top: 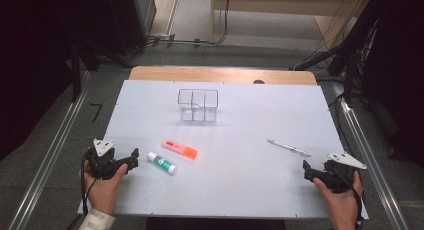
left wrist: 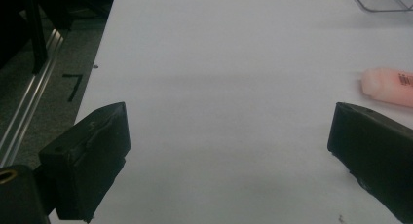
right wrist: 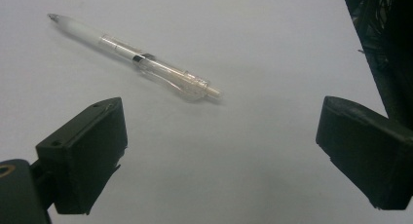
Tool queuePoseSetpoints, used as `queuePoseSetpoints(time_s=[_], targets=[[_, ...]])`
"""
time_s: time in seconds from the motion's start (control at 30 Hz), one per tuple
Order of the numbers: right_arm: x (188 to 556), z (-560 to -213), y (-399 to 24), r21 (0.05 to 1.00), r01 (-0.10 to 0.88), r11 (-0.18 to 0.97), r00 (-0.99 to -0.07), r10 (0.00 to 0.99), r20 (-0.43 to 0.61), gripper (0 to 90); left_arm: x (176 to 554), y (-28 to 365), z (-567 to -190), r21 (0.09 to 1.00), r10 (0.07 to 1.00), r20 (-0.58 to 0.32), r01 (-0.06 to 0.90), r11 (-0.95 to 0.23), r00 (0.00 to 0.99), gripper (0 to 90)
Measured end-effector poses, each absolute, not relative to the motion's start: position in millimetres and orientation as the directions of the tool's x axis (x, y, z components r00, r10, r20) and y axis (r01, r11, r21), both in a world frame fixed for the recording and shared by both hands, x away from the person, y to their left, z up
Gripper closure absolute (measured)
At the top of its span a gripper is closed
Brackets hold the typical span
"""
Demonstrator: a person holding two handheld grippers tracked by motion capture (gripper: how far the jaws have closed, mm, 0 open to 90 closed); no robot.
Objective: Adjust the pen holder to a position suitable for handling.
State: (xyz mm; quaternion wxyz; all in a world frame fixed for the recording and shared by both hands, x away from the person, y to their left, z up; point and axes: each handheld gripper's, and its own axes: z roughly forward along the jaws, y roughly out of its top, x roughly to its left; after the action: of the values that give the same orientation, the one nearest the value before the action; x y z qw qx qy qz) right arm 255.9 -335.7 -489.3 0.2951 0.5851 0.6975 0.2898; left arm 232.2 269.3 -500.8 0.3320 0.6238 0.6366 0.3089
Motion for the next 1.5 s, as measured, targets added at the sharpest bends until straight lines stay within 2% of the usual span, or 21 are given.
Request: queuePoseSetpoints(time_s=[0.17, 0.53, 0.87, 0.97, 1.07, 1.5], targets=[[255.3, -488.0, -333.1, 0.752, 0.642, 0.150, -0.161, 0.985, -0.060, 3.4, 233.6, 266.6, -497.3, 0.811, 0.999, -0.044, 0.583, 0.037, -0.002, 1.8], [276.2, -479.5, -299.4, 0.754, 0.613, 0.236, -0.271, 0.959, -0.080, 6.3, 256.5, 257.0, -489.1, 0.815, 0.998, -0.070, 0.577, 0.051, 0.011, 1.8], [312.5, -473.9, -248.4, 0.760, 0.572, 0.309, -0.374, 0.923, -0.094, 6.6, 286.7, 239.3, -479.4, 0.839, 0.999, -0.037, 0.543, 0.025, 0.012, 5.1], [323.9, -474.0, -233.2, 0.759, 0.570, 0.315, -0.396, 0.914, -0.082, 6.8, 299.5, 236.8, -475.8, 0.846, 0.999, -0.032, 0.533, 0.019, 0.016, 6.4], [334.6, -472.7, -216.3, 0.767, 0.559, 0.316, -0.410, 0.909, -0.075, 8.7, 308.5, 234.3, -475.1, 0.838, 0.997, -0.069, 0.543, 0.042, 0.029, 6.6], [380.5, -469.2, -159.8, 0.788, 0.548, 0.280, -0.434, 0.901, -0.018, 14.0, 345.9, 224.3, -478.7, 0.827, 0.997, -0.063, 0.561, 0.023, 0.053, 13.2]])
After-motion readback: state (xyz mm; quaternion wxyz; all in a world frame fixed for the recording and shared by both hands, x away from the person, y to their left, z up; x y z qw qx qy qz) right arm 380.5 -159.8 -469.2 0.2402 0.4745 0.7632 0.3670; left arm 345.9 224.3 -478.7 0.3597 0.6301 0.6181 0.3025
